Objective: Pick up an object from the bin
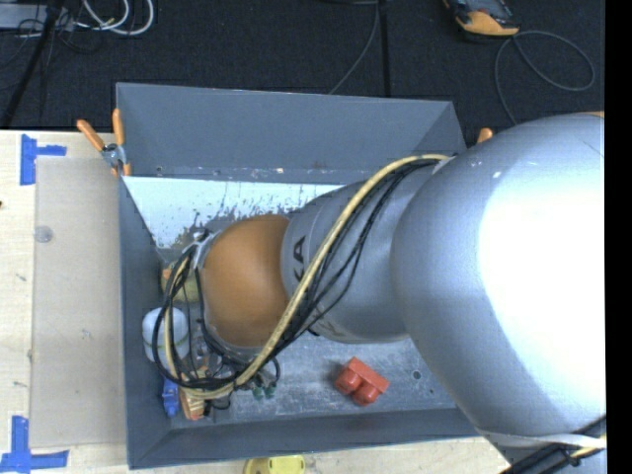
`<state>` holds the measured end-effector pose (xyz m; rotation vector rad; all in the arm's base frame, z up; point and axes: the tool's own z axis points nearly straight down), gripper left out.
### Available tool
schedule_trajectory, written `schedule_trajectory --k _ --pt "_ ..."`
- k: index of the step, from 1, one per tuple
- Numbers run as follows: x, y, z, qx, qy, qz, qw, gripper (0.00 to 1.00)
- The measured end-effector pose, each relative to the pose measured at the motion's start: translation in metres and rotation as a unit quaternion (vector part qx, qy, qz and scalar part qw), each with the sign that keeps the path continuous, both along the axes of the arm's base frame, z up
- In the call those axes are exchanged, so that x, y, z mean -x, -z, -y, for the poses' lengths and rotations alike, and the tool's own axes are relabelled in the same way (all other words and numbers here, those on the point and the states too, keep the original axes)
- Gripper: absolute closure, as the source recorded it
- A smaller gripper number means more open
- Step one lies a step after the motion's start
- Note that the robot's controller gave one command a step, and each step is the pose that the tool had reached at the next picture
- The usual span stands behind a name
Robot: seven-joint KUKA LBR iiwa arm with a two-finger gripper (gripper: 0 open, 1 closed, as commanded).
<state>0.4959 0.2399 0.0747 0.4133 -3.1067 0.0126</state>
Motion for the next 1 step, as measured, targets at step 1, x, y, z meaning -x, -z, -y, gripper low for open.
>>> schedule_trajectory --k 1 --pt "-0.0057 -0.0007 0.0008 0.004 -0.059 -0.0015 0.9982 1.0"
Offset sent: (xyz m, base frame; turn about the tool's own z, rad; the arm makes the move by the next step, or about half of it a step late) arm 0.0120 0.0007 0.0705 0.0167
